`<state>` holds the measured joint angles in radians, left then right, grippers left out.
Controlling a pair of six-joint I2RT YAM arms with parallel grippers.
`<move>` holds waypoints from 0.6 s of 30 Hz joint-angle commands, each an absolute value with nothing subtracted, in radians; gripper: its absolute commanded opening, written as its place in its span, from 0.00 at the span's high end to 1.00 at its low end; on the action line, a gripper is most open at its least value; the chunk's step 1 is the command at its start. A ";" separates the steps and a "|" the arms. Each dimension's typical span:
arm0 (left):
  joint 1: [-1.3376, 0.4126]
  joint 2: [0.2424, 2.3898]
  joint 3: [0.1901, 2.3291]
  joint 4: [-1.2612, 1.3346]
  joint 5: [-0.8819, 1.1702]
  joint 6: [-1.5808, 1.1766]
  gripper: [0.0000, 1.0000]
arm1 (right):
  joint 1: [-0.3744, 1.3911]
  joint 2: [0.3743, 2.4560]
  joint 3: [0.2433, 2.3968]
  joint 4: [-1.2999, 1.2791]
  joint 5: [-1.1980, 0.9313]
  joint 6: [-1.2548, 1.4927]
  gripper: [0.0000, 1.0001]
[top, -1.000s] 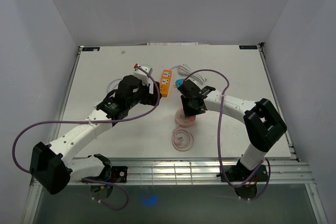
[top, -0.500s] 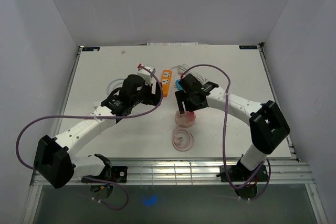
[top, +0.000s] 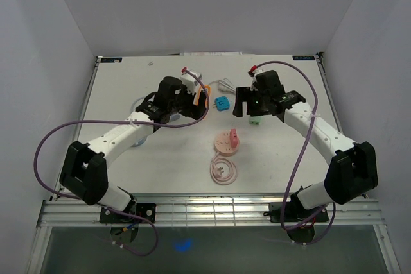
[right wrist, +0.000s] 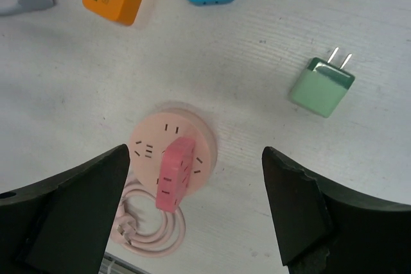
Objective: Insert the plug
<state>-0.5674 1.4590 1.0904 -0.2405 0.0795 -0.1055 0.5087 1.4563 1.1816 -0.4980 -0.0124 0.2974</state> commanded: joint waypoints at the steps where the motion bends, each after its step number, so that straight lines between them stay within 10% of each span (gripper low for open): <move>1: -0.568 1.468 1.118 -0.106 0.173 0.062 0.02 | 0.431 1.416 1.158 -0.414 -0.135 0.258 0.10; 18: -0.569 1.883 1.468 -0.187 0.520 0.586 0.02 | 0.279 1.391 1.132 -0.321 -0.319 0.259 0.10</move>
